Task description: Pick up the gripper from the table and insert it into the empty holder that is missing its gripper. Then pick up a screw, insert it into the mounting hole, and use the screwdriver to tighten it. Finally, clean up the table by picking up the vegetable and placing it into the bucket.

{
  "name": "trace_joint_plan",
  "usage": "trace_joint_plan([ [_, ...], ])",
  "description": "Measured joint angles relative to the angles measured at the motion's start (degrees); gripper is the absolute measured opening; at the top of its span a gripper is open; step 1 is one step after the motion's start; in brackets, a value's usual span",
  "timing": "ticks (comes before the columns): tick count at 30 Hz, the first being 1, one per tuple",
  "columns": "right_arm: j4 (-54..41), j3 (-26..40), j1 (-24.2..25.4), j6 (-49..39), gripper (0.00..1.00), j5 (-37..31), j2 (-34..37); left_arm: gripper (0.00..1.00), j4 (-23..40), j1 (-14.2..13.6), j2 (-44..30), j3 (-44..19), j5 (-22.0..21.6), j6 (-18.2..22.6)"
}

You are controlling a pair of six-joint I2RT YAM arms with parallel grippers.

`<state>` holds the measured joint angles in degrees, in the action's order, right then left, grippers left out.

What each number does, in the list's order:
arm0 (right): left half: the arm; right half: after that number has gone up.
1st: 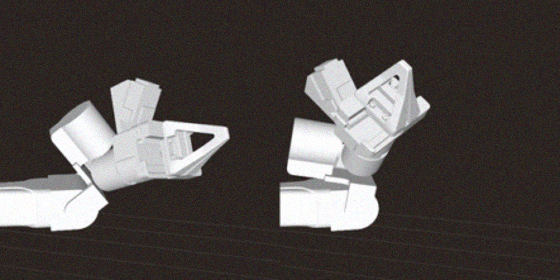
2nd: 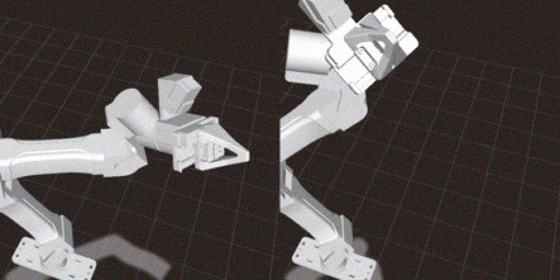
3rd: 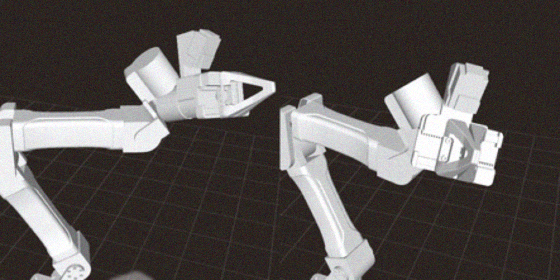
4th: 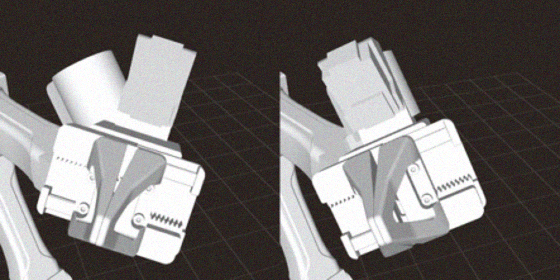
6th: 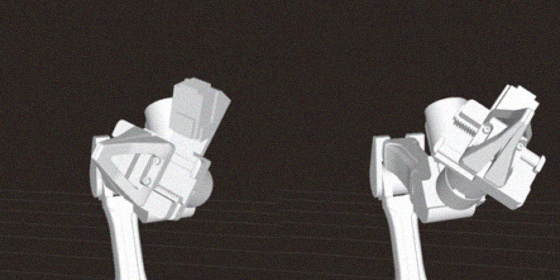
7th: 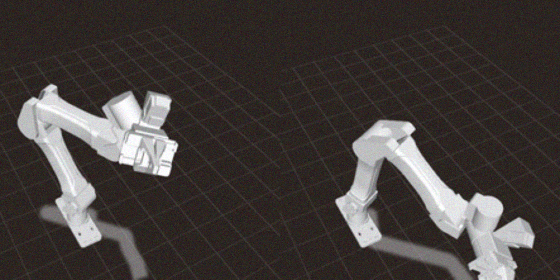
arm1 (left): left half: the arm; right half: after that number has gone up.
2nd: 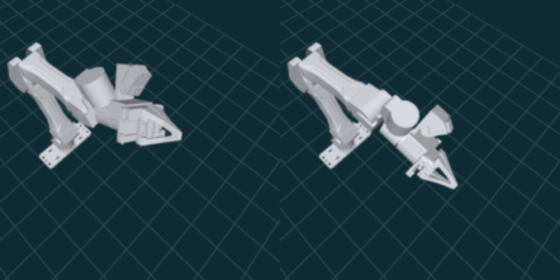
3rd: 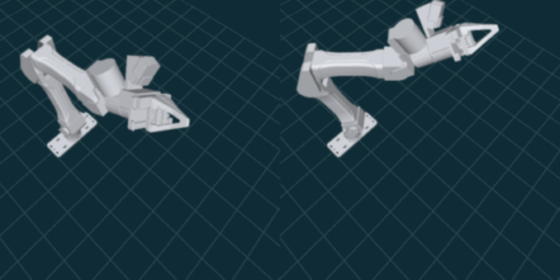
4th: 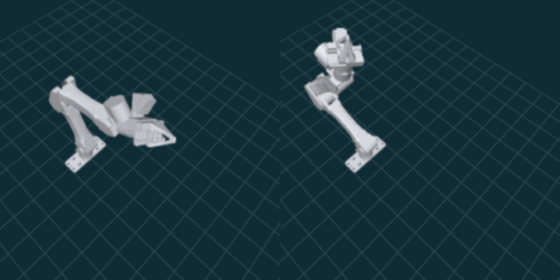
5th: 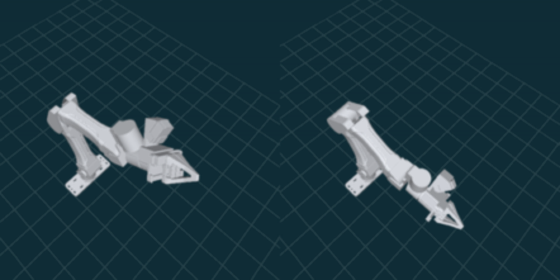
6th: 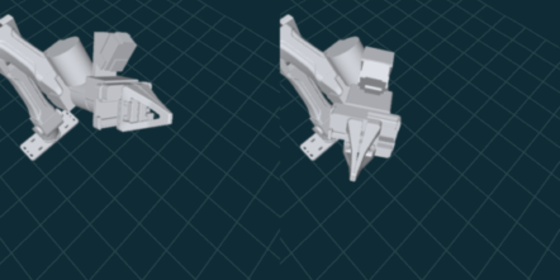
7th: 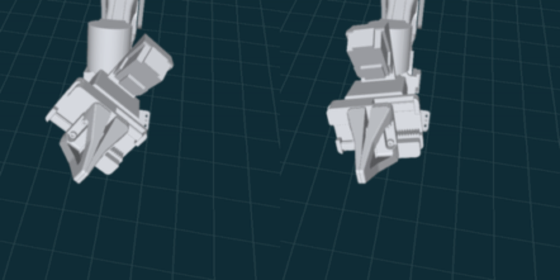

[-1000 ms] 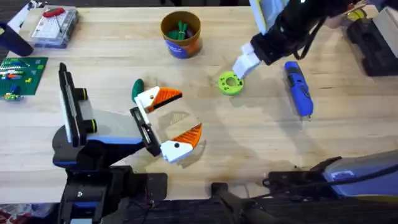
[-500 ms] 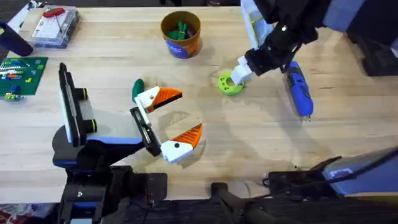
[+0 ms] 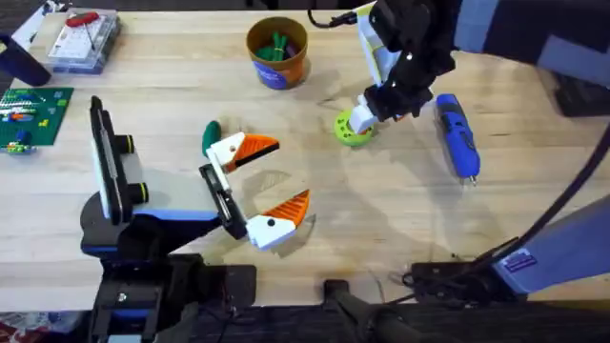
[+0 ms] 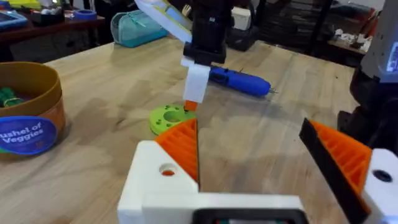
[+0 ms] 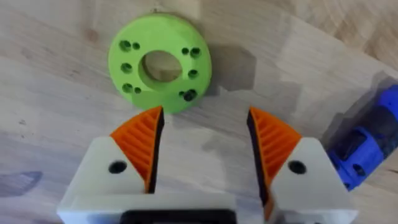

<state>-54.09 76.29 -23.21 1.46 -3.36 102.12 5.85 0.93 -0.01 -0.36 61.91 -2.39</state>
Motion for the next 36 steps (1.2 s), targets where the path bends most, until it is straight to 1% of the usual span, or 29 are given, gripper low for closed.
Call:
trace_joint_plan([
  [2, 0.97, -0.02, -0.07, 0.41, 0.707, 0.0, 0.24, 0.986, 0.0, 0.0, 0.0, 0.0, 0.0, 0.0],
  [6, 1.7, -0.02, -0.47, 1.09, 0.658, 0.0, 0.28, 0.986, 0.0, 0.0, 0.0, 0.0, 0.0, 0.0],
  [8, 1.72, -0.02, -0.65, 1.29, 0.607, 0.0, 0.34, 0.986, 0.0, 0.0, 0.0, 0.0, 0.0, 0.0],
  [10, 1.87, -0.02, -0.77, 1.36, 0.58, 0.0, 0.71, 0.986, 0.0, 0.0, 0.0, 0.0, 0.0, 0.0],
  [15, 2.12, -0.03, -0.88, 1.4, 0.531, 0.0, 2.24, 0.986, 0.0, 0.0, 0.0, 0.0, 0.0, 0.0],
  [22, 2.24, -0.06, -0.88, 1.55, 0.477, 0.0, 2.37, 0.986, 0.0, 0.0, 0.0, 0.0, 0.0, 0.0],
  [28, 2.24, -0.07, -0.88, 1.59, 0.372, -0.01, 2.96, 0.986, 0.0, 0.0, 0.0, 0.0, 0.0, 0.0],
  [36, 2.63, -0.07, -0.99, 1.58, 0.325, -0.01, 3.37, 0.986, 0.0, 0.0, 0.0, 0.0, 0.0, 0.0],
])
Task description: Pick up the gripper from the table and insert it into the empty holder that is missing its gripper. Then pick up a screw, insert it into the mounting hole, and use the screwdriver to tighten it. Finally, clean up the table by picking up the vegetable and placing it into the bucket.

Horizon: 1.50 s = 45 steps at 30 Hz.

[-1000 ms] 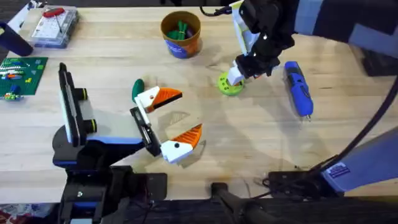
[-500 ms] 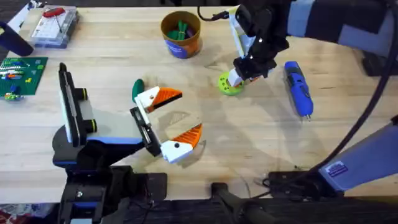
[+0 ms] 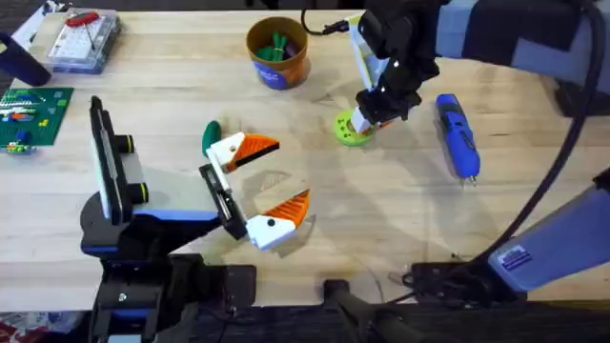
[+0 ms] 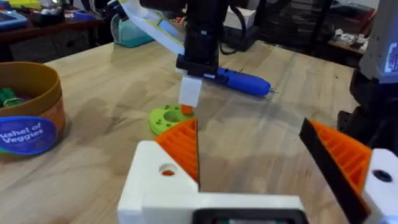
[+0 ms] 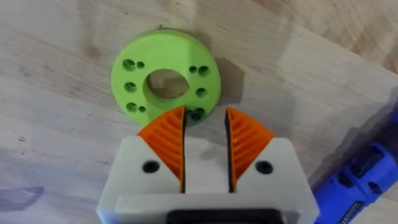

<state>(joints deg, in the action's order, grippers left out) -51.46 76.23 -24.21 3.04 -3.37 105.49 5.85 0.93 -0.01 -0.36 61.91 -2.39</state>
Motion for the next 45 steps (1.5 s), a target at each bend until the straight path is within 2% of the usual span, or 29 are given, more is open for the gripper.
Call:
trace_joint_plan([
  [4, 0.06, 0.0, 0.0, 0.01, 0.288, 0.0, 0.0, 0.986, 0.0, 0.0, 0.0, 0.0, 0.0, 0.0],
  [16, 0.77, 0.0, -0.01, 0.01, 0.263, 0.01, 0.0, 0.986, 0.0, 0.0, 0.01, 0.0, 0.0, 0.0],
  [20, 0.87, 0.0, -0.12, 0.01, 0.163, 0.0, 0.0, 0.986, 0.0, 0.0, 0.0, 0.0, 0.0, 0.0],
  [25, 0.86, 0.0, -0.45, -0.01, 0.099, 0.01, 0.0, 0.986, 0.0, 0.0, 0.0, 0.0, 0.0, 0.0],
  [28, 0.85, 0.0, -0.56, 0.07, 0.008, 0.01, 0.0, 0.986, 0.0, 0.0, 0.0, 0.0, 0.0, 0.0],
  [45, 0.62, 0.0, -0.7, 0.14, 0.003, 0.01, -0.03, 0.986, 0.0, 0.0, 0.0, 0.0, 0.0, 0.0],
])
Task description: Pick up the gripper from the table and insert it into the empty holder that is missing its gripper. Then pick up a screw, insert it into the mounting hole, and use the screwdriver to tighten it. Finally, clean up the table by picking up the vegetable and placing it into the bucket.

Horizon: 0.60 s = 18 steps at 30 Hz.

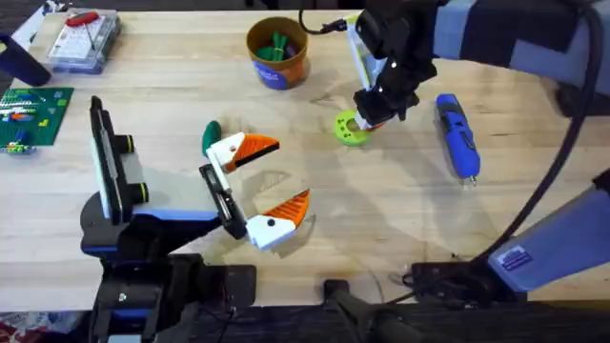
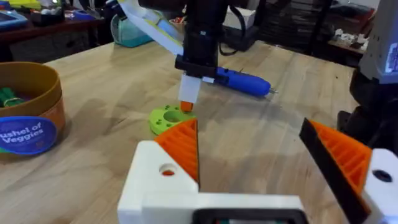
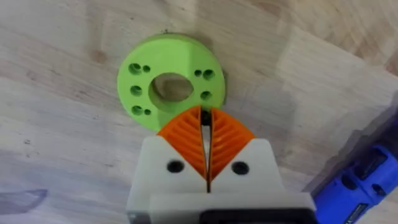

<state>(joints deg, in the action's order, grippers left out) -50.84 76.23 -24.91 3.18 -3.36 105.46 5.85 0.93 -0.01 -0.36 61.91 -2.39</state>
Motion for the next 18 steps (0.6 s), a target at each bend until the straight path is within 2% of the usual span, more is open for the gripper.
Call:
trace_joint_plan([
  [4, -2.42, 0.35, 0.0, 0.0, 0.003, 0.0, -0.99, 0.986, 0.0, 0.0, 0.0, 0.0, 0.0, 0.0],
  [8, -8.25, 3.81, 0.0, 0.0, 0.003, -0.02, -4.13, 0.986, 0.0, 0.0, 0.0, 0.0, 0.0, 0.0],
  [18, -20.0, 21.64, -1.15, -0.55, 0.003, -0.04, -13.25, 0.986, 0.0, 0.0, 0.0, 0.0, 0.0, 0.0],
])
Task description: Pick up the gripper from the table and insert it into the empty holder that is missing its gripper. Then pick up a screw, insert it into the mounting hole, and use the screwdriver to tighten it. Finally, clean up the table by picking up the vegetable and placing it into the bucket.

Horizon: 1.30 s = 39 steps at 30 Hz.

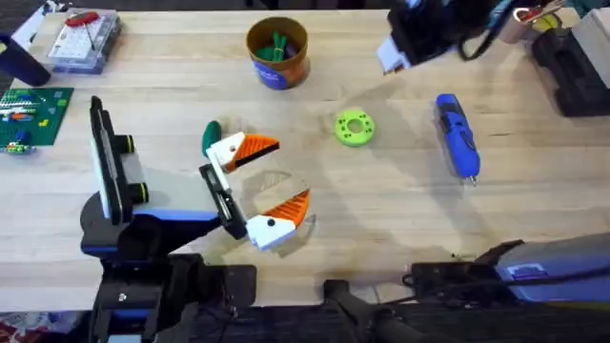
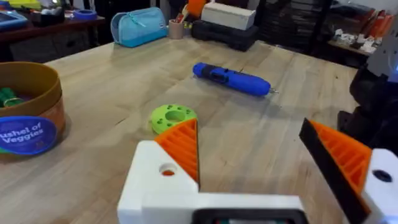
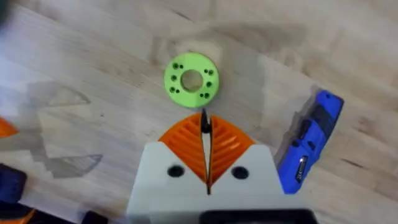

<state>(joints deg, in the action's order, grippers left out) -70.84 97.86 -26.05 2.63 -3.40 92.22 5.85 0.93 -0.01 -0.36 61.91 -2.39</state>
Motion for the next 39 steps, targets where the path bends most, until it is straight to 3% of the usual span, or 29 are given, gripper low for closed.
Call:
trace_joint_plan([
  [10, -11.98, 18.07, -7.59, -2.7, 0.003, 0.02, 1.37, 0.986, 0.0, 0.0, 0.0, 0.0, 0.0, 0.0],
  [18, -15.35, 28.52, -15.64, -5.15, 0.003, 0.0, 9.51, 0.986, 0.0, 0.0, 0.0, 0.0, 0.0, 0.0],
  [27, -12.8, 29.97, -26.8, -10.18, 0.003, 0.07, 13.01, 0.986, 0.0, 0.0, 0.02, 0.0, 0.0, 0.0],
  [39, -8.45, 30.36, -28.69, -12.56, 0.003, 3.38, 14.62, 0.986, 0.0, 0.0, 0.0, 0.0, 0.0, 0.0],
])
